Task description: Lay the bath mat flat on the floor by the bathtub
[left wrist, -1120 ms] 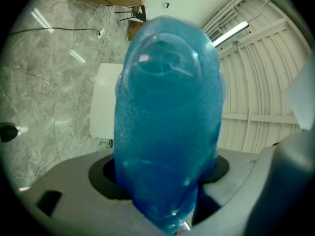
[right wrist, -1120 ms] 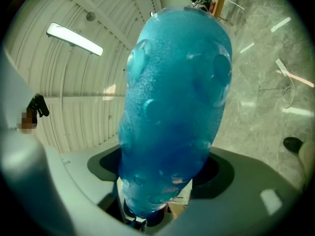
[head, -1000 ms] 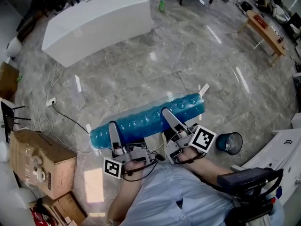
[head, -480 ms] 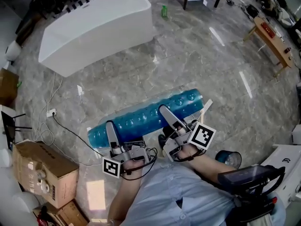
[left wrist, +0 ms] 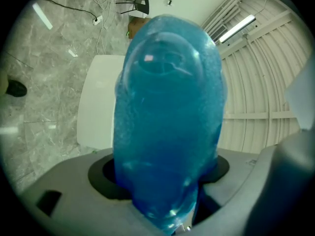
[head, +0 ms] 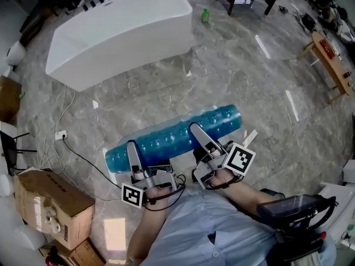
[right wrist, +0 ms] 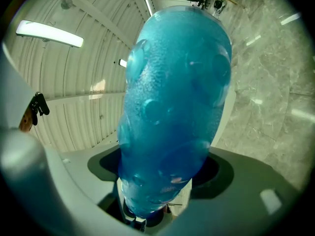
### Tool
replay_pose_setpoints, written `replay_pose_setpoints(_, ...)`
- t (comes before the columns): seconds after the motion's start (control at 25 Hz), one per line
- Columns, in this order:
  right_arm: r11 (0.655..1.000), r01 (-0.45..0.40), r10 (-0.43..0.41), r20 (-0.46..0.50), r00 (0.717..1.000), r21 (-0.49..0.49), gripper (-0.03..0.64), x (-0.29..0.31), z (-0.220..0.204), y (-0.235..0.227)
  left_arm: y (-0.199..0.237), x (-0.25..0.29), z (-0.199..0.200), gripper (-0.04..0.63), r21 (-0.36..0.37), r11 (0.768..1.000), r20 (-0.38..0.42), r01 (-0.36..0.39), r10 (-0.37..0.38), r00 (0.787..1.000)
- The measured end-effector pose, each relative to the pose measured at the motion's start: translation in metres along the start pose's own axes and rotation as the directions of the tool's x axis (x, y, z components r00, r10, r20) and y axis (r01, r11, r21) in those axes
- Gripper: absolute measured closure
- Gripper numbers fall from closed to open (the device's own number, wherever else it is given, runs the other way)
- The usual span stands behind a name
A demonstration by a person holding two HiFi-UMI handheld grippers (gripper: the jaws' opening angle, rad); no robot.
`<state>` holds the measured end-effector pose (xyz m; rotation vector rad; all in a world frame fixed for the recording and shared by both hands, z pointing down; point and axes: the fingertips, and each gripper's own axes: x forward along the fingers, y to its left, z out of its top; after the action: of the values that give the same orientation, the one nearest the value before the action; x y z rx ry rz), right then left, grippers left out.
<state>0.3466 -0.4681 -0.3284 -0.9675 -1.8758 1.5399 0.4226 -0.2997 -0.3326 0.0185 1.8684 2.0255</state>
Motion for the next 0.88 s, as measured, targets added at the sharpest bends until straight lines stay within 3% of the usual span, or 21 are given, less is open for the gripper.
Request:
replay_pose_setpoints(0.44,0.997,0.053,-0.055,0.06,0.997,0.049,0.227,0.221,0.023,-0.053,0.074,0.202,0.113,0.252,0.002,0.998,-0.076,-0.07,0.07,0.995)
replay_pose_setpoints(0.64,0.999,0.034,-0.036,0.08,0.996,0.032,0.227,0.305,0.064,-0.059,0.09,0.296,0.13,0.253,-0.004,0.999,-0.094,-0.047,0.046,0.994)
replay_pose_setpoints(0.88,0.999,0.045,-0.046,0.127,0.991,0.012,0.227,0.341,0.08,-0.048,0.088,0.343,0.139,0.253,-0.036,0.999,-0.14,-0.036,0.031,0.99)
